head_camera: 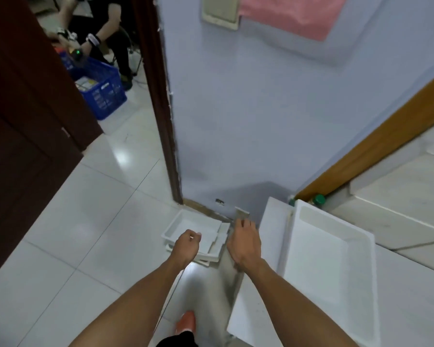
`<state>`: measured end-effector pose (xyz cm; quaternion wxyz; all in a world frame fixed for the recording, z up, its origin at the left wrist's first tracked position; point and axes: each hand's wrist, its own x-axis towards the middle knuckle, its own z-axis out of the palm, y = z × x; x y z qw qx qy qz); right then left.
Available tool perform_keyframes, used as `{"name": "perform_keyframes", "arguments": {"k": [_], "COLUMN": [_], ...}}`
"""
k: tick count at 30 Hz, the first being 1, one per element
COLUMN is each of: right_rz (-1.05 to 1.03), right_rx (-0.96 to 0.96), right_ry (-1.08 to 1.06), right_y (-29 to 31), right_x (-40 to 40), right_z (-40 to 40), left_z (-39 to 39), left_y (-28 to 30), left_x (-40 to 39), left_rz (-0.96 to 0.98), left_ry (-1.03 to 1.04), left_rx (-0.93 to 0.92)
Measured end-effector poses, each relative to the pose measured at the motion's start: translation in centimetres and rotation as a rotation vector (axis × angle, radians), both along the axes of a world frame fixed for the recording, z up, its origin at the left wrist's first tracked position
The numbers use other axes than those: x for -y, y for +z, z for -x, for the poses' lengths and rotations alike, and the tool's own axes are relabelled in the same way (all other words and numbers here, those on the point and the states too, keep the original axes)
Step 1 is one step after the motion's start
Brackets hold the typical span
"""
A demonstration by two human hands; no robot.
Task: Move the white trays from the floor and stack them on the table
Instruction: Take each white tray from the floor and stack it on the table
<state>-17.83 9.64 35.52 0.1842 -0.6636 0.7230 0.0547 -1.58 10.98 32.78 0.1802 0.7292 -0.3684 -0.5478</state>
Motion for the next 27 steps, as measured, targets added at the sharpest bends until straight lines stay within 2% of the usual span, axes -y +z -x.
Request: {"name": "perform_keyframes", "arguments": {"k": [6, 11, 13, 18, 22, 27], "right_rz": [-0.316, -0.53, -0.567, -0.592, -0.566, -0.473], "right_rx": [0.129, 0.232, 0.28, 0.391, 0.472, 0.564], "right_ry": [-0.05, -0.148, -0.218, -0.423, -0.6, -0.866], "right_y": [-7.1, -16.1, -20.4, -31.7, -41.2, -51.1], "right_x": [3.7, 5.3, 6.1, 7.4, 8.2, 9.3], "right_z": [-4.4, -6.3, -7.0, -8.8, -9.0, -7.4], "left_z": [-3.5, -5.2, -5.9, -7.4, -7.1, -4.5], "left_y": [-6.0, -14.3, -19.3, -32.0, -41.7, -50.0], "left_x": [4.0, 5.3, 5.6, 5.7, 5.7, 7.0], "left_rz": [-0.104, -0.2, -0.237, -0.344, -0.339, -0.356], "left_ry": [0.115, 0.18, 0.19, 0.259, 0.421, 0.516], "left_rx": [0.016, 0.035, 0.017, -0.036, -0.153, -0.273]}}
